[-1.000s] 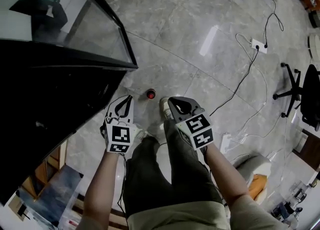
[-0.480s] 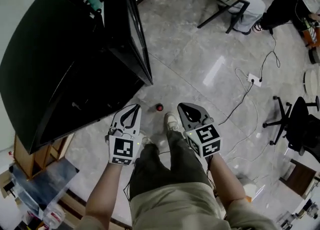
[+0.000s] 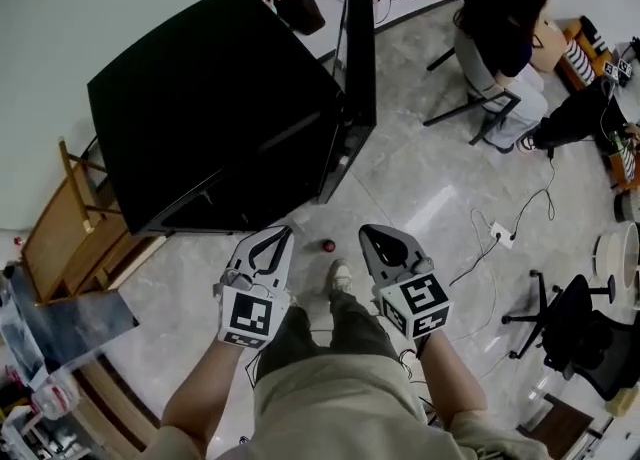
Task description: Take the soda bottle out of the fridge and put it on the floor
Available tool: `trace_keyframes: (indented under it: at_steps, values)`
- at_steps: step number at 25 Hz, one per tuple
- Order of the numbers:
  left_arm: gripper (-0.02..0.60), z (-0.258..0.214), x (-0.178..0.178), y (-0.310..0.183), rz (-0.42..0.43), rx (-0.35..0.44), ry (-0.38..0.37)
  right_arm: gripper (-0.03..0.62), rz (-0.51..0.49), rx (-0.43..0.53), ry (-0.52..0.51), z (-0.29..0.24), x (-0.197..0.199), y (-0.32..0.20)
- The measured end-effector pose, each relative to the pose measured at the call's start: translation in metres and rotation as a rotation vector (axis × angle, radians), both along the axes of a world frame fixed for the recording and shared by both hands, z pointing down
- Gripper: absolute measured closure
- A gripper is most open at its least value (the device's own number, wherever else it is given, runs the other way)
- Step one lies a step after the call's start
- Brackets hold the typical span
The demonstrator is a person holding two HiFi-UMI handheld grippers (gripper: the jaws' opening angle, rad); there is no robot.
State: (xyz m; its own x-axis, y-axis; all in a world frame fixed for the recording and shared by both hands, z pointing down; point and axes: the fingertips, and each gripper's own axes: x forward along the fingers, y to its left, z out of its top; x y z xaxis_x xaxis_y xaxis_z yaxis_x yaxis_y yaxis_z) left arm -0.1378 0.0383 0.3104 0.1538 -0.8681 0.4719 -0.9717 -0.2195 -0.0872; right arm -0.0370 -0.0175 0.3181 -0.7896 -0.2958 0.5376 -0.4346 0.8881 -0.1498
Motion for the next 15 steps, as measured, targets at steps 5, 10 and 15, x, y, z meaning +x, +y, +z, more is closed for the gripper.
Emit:
trace_keyframes:
  at_steps: [5, 10, 15]
  values:
    - [0.571, -0.051, -0.025, 0.033, -0.043, 0.049, -0.022, 0.599, -0.097, 0.053, -0.042, -0.051, -0.041, 0.026]
    - [0.571, -0.095, -0.052, 0.069, -0.109, 0.093, -0.058, 0.599, -0.182, 0.110, -0.053, -0.096, -0.074, 0.058]
    - [0.571, -0.132, -0.081, 0.109, -0.200, 0.119, -0.089, 0.599, -0.310, 0.202, -0.114, -0.152, -0.112, 0.101]
